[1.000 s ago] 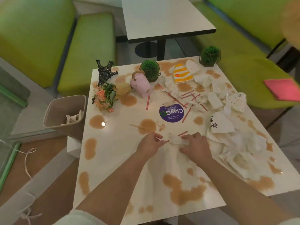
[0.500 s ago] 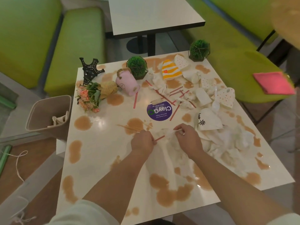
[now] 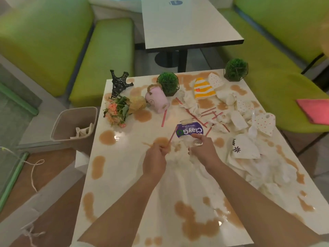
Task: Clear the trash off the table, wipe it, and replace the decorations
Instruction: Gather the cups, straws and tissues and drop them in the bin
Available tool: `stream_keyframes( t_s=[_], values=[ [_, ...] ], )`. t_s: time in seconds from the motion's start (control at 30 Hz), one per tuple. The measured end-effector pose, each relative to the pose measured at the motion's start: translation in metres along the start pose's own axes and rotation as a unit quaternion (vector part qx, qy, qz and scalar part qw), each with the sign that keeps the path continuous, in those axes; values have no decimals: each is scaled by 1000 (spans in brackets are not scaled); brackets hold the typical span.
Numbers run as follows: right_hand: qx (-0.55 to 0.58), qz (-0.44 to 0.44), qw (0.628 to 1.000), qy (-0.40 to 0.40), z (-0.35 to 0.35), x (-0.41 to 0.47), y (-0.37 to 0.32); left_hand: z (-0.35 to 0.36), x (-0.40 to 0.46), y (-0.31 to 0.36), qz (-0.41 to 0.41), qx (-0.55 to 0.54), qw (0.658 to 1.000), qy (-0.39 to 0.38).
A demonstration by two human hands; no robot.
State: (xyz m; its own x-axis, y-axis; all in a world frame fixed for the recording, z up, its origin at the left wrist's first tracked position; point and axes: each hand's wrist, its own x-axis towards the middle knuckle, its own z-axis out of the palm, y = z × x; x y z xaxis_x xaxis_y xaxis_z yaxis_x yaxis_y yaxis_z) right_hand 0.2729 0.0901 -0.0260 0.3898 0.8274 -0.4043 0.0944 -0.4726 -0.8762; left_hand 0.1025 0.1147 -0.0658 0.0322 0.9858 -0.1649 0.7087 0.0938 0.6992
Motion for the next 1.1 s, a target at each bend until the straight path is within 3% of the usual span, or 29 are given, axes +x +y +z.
stream_keyframes(
  t_s=[0.2,0.37,0.67,0.97,1.1],
  values=[
    [-1,-39,997,-70,76,-3,-44,-71,22,-35,-30,-117,991,63],
    [5,-46,992,-118,142,-8,-65,-129,40,-74,-71,-142,983,92],
    [-56,-80,987,-132,267,6,-115,-215,94,-164,-204,-239,943,111],
    [-8,-25,991,-131,380,47,-154,-277,169,-227,-257,-150,949,108],
    [-5,1,994,-110,415,65,-155,-288,197,-247,-258,-113,957,72]
  ],
)
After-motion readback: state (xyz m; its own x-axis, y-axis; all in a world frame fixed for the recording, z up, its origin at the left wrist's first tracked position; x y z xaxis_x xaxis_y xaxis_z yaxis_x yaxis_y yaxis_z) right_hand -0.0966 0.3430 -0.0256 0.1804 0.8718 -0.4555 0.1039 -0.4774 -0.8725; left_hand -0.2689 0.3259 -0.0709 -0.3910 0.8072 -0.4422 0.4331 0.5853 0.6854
